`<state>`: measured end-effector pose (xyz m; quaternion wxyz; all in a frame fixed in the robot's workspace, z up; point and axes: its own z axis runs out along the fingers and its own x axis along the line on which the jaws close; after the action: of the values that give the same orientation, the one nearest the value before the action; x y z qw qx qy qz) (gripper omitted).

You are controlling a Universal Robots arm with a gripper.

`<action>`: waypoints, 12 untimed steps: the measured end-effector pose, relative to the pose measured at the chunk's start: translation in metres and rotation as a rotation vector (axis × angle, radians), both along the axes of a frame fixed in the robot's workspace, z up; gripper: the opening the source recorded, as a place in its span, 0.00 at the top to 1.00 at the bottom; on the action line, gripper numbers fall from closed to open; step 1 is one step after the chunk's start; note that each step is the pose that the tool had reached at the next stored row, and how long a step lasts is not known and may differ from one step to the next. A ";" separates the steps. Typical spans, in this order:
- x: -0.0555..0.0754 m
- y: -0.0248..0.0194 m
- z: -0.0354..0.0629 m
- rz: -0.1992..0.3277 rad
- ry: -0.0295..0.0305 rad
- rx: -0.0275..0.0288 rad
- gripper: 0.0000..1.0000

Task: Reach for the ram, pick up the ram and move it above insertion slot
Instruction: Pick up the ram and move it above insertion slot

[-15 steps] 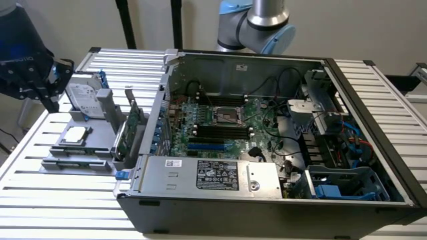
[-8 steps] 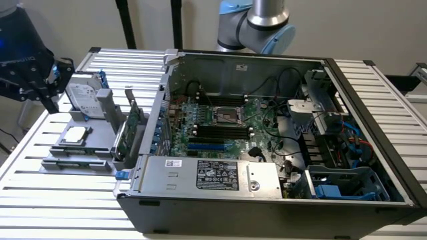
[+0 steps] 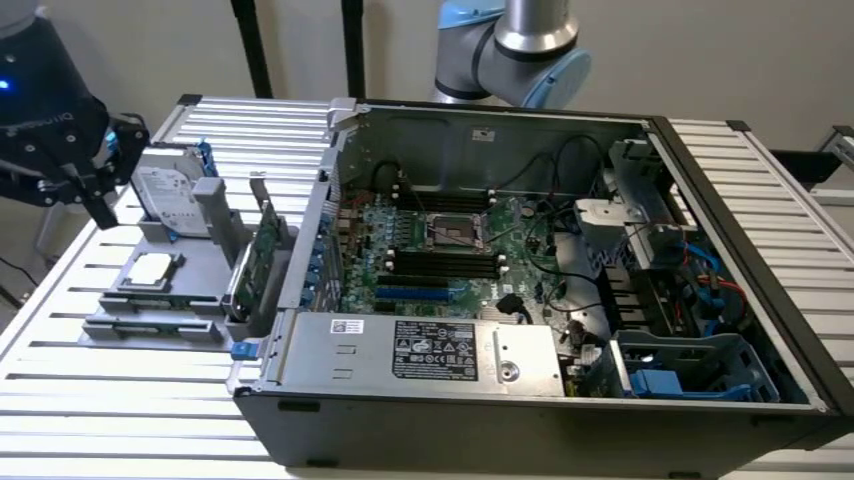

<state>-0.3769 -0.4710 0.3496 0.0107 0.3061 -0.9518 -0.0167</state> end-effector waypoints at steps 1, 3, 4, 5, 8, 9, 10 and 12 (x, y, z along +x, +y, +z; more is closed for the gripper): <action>0.000 0.0000 -0.0002 0.018 0.0000 0.0000 0.89; 0.000 0.0000 -0.0006 0.056 0.0000 0.0000 0.89; 0.000 0.0000 -0.0008 0.074 0.0001 -0.0001 0.89; 0.000 0.0000 -0.0009 0.092 0.0001 -0.0001 0.89; 0.000 0.0000 -0.0016 0.146 0.0001 0.0000 0.89; 0.000 0.0000 -0.0018 0.164 0.0000 0.0000 0.89; 0.000 0.0000 -0.0020 0.182 0.0001 -0.0001 0.89; 0.000 0.0000 -0.0026 0.219 0.0000 0.0000 0.89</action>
<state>-0.3769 -0.4710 0.3470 0.0125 0.4083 -0.9126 -0.0155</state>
